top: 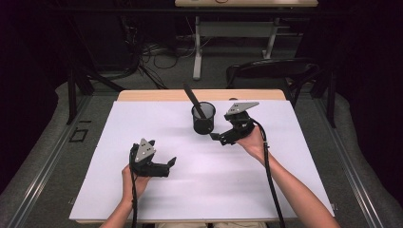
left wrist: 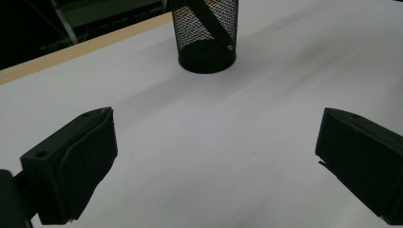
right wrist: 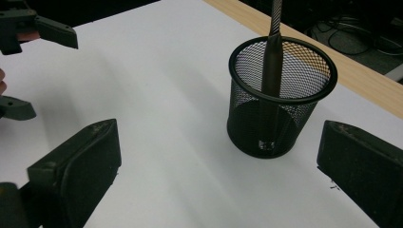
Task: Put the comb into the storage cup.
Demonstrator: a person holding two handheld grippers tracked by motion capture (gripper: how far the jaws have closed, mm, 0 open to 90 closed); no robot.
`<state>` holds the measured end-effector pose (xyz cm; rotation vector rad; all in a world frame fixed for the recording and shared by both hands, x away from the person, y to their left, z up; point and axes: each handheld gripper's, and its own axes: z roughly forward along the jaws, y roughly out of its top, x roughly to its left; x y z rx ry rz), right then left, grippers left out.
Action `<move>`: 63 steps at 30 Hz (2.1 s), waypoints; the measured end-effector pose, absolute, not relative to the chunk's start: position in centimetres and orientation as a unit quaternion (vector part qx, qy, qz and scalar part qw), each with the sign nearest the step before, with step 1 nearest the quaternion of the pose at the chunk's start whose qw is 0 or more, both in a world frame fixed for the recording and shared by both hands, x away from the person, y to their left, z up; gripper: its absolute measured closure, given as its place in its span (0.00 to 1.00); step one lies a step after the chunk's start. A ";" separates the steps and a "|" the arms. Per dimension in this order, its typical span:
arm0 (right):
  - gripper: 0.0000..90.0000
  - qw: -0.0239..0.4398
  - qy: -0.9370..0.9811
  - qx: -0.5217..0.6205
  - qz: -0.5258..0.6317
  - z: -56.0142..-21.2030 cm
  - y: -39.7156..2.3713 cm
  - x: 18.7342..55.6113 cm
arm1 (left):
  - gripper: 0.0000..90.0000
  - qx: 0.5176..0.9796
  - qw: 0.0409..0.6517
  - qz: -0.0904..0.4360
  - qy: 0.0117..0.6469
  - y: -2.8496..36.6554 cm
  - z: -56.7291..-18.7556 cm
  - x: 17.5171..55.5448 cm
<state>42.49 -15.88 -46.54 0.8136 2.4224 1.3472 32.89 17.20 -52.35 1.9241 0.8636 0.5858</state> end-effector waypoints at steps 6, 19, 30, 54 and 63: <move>0.00 0.126 0.827 0.278 0.472 -46.3 -16.8 41.2 | 0.00 0.776 0.463 0.238 0.356 17.5 -52.1 32.5; 0.00 0.132 0.829 0.273 0.470 -46.6 -18.8 37.8 | 0.00 0.779 0.461 0.238 0.353 17.7 -51.7 31.2; 0.00 0.140 0.825 0.273 0.475 -47.6 -20.0 35.2 | 0.00 0.777 0.464 0.230 0.357 18.6 -51.6 30.1; 0.00 0.153 0.812 0.293 0.481 -48.7 -22.8 32.6 | 0.00 0.775 0.459 0.237 0.364 19.7 -51.8 28.2; 0.00 0.164 0.809 0.297 0.480 -49.0 -23.7 31.4 | 0.00 0.774 0.457 0.242 0.365 20.2 -51.7 27.7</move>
